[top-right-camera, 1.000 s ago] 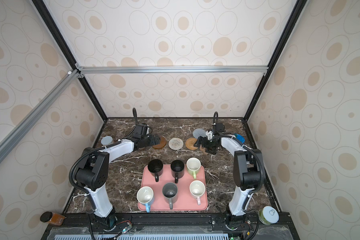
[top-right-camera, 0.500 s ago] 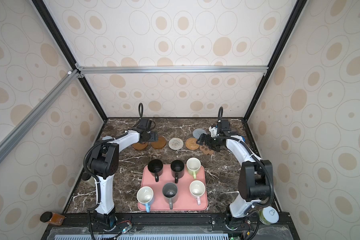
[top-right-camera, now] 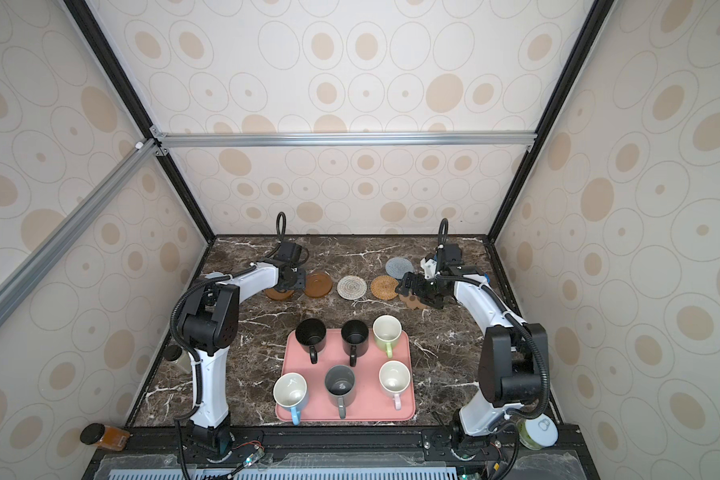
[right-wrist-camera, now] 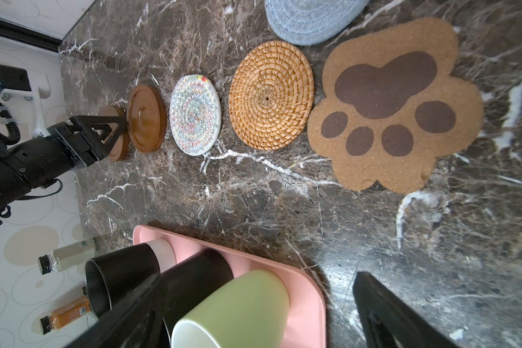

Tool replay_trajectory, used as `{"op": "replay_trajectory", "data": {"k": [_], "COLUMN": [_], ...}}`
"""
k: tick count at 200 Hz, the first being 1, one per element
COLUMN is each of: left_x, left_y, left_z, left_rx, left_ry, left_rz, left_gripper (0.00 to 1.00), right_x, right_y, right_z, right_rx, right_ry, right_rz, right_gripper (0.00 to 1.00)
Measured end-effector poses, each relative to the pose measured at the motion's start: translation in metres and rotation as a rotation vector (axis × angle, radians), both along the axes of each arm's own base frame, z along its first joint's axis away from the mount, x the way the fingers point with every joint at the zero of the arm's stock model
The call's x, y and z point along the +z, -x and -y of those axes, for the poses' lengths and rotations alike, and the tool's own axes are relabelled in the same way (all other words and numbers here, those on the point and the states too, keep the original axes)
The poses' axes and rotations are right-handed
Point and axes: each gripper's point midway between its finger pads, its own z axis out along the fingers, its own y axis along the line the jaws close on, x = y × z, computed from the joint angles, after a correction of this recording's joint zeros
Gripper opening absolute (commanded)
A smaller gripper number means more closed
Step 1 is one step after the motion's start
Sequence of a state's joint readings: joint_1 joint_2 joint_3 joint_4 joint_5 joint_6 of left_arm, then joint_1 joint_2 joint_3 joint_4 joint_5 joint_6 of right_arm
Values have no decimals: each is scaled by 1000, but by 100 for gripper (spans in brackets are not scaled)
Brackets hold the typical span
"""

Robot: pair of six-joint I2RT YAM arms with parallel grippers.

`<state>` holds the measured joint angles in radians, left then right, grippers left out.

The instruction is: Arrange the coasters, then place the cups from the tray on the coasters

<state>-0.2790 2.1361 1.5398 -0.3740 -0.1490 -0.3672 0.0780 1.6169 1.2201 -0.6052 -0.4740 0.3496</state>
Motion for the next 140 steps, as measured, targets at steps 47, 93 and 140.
{"op": "replay_trajectory", "data": {"k": [47, 93, 140], "left_x": [-7, -11, -10], "left_y": [4, 6, 5], "left_z": [-11, -14, -22], "left_rx": [10, 7, 8], "left_ry": [-25, -44, -83], "left_rz": [-18, -19, -12], "left_gripper": [47, 35, 33], "right_x": [-1, -3, -6], "right_y": [1, 2, 4], "right_z": [0, 1, 1], "right_rx": [-1, -1, -3], "right_ry": [0, 2, 4], "right_rz": [-4, -8, -16], "right_gripper": [100, 100, 100]}}
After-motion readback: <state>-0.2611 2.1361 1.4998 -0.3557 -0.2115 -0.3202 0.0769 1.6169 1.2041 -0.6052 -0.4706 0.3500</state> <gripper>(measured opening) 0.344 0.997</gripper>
